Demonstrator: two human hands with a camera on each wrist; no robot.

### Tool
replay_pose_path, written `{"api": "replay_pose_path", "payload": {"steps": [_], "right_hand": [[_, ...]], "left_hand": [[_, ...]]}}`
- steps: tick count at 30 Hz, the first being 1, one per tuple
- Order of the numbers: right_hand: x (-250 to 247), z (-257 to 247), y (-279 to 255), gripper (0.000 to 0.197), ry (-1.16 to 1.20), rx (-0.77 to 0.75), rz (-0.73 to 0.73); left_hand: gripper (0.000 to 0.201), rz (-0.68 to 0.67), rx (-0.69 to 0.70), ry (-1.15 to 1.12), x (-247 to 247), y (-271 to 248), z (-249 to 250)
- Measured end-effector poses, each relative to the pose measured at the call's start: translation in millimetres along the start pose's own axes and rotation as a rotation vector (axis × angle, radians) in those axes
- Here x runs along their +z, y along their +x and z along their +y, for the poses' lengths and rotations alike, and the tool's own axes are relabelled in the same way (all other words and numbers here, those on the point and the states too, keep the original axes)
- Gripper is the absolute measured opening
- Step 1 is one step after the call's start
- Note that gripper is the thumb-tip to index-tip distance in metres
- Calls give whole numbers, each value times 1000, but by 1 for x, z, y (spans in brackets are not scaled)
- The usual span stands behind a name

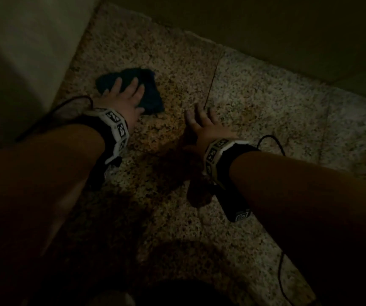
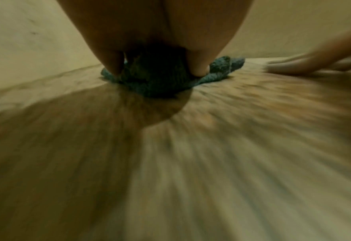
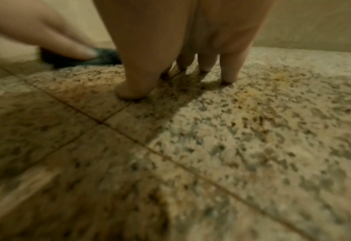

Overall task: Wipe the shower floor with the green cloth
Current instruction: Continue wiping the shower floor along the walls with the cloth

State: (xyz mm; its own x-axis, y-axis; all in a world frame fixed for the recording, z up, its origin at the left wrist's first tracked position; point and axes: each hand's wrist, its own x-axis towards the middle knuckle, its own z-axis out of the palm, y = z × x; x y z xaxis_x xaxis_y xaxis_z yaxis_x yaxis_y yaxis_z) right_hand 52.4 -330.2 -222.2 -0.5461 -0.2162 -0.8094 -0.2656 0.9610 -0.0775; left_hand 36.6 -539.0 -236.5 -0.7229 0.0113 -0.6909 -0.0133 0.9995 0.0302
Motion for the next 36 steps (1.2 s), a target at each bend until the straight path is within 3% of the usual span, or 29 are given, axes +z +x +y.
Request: {"api": "replay_pose_path", "payload": {"steps": [7, 13, 19, 22, 25, 28, 31, 33, 36], "right_hand": [[1, -1, 0, 88, 4, 7, -4], [-1, -2, -3, 87, -4, -4, 0], [-12, -16, -6, 84, -145, 54, -20], [-16, -24, -9, 78, -193, 19, 30], [-15, -27, -8, 81, -185, -3, 47], [-8, -26, -2, 83, -175, 11, 3], [-6, -24, 0, 85, -172, 14, 5], [-7, -22, 0, 85, -169, 18, -7], [-7, -20, 3, 87, -189, 24, -25]], "left_hand": [[60, -15, -42, -78, -23, 18, 4], [61, -92, -135, -90, 7, -24, -16], [57, -193, -261, 65, 40, -72, -33], [55, -217, -236, 122, 47, -78, -39], [57, -165, -179, 79, 54, -74, -48], [59, -146, -223, 10, 51, -65, -51], [58, -67, -167, 63, 48, -51, -56], [56, 14, -161, 28, 36, -48, -54], [58, -3, -196, 4, 10, -36, -47]]}}
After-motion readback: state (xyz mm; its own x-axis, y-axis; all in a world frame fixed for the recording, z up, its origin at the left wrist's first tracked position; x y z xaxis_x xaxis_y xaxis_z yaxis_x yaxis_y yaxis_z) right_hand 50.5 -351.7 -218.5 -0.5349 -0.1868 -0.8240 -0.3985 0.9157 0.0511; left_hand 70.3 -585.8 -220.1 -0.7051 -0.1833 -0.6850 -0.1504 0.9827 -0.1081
